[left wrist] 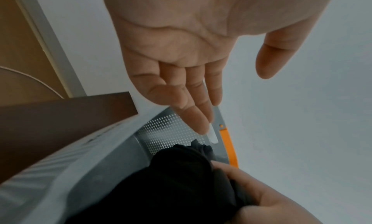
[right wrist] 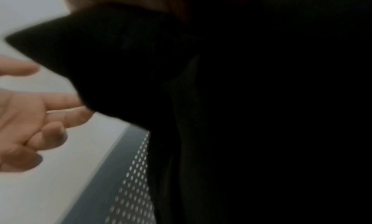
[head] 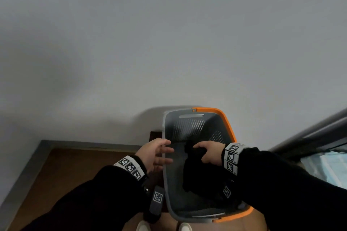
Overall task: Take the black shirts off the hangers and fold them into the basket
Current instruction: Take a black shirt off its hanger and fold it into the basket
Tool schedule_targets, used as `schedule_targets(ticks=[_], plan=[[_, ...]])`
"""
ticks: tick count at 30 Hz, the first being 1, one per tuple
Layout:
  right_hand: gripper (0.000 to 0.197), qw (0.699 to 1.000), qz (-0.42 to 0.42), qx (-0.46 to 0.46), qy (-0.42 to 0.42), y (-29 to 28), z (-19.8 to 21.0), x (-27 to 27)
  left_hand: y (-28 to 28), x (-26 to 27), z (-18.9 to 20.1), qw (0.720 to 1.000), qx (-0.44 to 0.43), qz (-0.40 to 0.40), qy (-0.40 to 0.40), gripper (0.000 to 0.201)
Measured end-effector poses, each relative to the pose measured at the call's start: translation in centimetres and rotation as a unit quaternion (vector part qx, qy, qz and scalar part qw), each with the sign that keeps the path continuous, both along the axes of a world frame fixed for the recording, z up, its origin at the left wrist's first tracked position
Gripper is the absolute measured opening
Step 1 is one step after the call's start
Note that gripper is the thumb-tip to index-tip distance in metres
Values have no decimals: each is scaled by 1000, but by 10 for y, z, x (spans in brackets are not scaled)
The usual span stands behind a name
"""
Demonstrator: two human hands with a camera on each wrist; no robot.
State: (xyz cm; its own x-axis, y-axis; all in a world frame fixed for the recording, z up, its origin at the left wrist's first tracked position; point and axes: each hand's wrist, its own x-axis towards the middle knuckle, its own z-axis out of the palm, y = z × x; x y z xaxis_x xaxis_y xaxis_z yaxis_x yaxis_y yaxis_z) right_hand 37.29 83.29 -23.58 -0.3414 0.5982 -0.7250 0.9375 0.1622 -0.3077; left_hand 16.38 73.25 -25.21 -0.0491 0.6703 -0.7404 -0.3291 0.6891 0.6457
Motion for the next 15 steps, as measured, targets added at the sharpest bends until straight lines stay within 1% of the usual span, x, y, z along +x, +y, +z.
schedule_targets(ticks=[3, 4, 6, 7, 9, 11, 13, 15], plan=[[68, 993, 115, -29, -18, 10, 0, -8, -7, -5, -4, 999, -4, 30, 21, 35], [71, 990, 139, -29, -18, 18, -2, -10, -10, -7, -5, 999, -2, 42, 23, 36], [76, 986, 162, -16, -20, 36, -6, -13, -19, -10, -4, 997, -2, 65, 33, 37], [76, 985, 168, 13, -23, 47, -8, -14, -25, -12, -3, 996, -2, 75, 41, 37], [68, 979, 174, 107, -24, 62, -2, -19, -38, -14, 1, 993, -5, 102, 59, 36], [53, 971, 167, 172, 10, 72, 6, -23, -54, -17, 1, 989, -14, 122, 76, 35], [41, 967, 163, 193, 29, 79, 8, -29, -68, -21, -2, 985, -28, 148, 86, 33], [30, 970, 158, 181, 39, 79, 6, -35, -81, -24, -6, 979, -49, 173, 95, 30]])
